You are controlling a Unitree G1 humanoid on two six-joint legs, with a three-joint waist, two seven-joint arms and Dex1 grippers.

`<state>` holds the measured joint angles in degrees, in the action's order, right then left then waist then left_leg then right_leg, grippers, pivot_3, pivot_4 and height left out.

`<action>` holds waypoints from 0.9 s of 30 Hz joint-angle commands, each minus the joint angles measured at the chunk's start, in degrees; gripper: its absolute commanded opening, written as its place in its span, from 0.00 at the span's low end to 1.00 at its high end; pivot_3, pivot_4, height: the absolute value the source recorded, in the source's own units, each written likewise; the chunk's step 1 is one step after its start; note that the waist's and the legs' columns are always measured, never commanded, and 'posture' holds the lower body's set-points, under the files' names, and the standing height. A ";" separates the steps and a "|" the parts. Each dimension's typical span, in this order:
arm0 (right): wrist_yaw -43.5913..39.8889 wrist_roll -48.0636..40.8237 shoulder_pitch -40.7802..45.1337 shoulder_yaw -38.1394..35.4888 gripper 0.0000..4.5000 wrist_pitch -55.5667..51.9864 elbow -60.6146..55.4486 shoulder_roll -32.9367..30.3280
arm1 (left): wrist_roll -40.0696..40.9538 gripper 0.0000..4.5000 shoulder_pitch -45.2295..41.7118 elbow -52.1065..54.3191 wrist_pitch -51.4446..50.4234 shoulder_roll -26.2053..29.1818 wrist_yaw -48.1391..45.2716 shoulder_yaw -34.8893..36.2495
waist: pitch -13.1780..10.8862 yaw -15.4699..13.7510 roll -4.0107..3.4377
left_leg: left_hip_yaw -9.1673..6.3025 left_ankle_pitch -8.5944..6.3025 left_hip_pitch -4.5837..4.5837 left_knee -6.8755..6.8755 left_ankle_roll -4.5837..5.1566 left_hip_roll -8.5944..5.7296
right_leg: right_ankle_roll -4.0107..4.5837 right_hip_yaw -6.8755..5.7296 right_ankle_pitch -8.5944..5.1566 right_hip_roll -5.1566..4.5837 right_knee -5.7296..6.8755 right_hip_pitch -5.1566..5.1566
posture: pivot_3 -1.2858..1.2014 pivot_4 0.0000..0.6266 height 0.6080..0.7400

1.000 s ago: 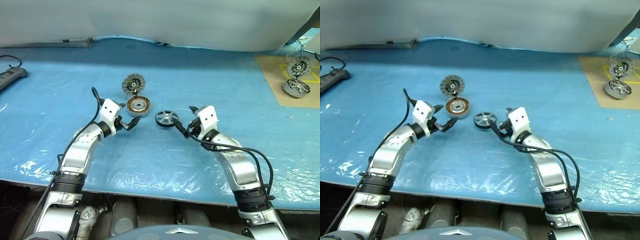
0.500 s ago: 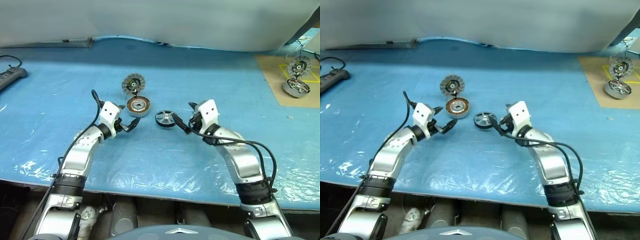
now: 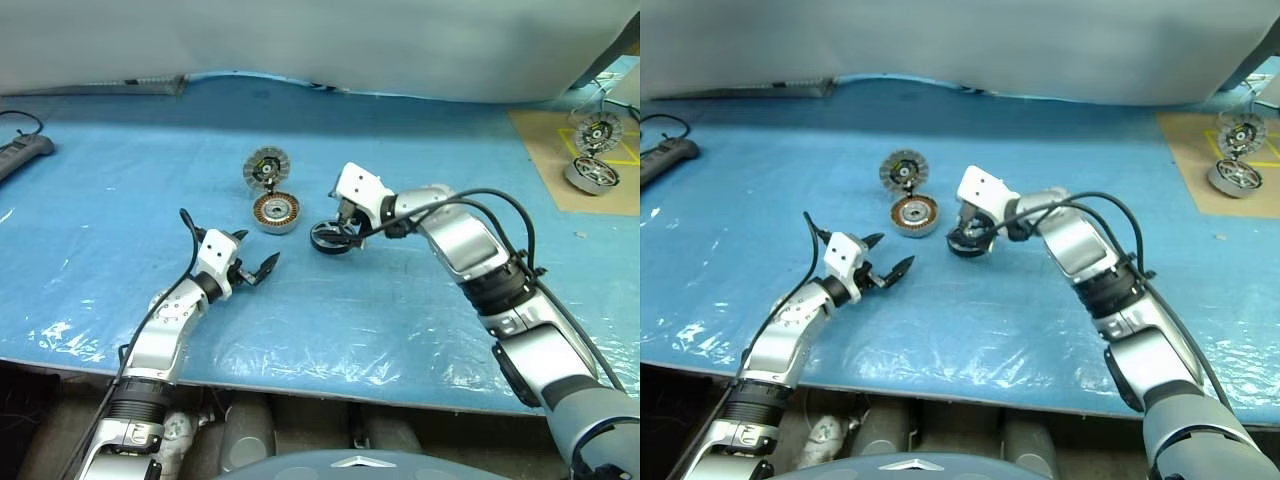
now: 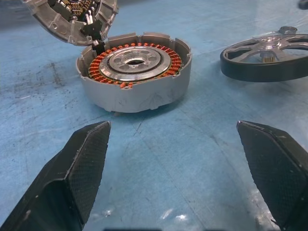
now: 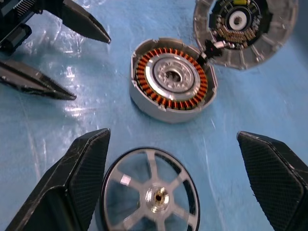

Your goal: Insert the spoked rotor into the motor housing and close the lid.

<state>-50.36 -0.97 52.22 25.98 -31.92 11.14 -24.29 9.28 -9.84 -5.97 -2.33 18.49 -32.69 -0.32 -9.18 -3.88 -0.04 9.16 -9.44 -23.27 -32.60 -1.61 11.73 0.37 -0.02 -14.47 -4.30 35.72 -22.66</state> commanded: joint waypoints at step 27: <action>5.70 15.43 18.53 0.05 1.00 36.39 57.41 22.96 | 0.24 1.00 7.58 8.51 2.22 -0.24 6.14 3.41 | -0.02 0.13 0.01 | 0.01 -0.01 -0.37 -0.24 0.04 0.13 | 0.38 -0.07 -0.09 0.01 0.16 -0.38 | 0.52 0.24 1.00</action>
<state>-45.23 13.71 68.90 27.04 3.68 67.91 -1.74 9.20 -1.91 0.28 -0.33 17.81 -26.93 2.23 -9.19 -3.75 -0.03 9.18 -9.45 -23.64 -32.84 -1.56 11.86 0.75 -0.08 -14.56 -4.29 35.88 -23.04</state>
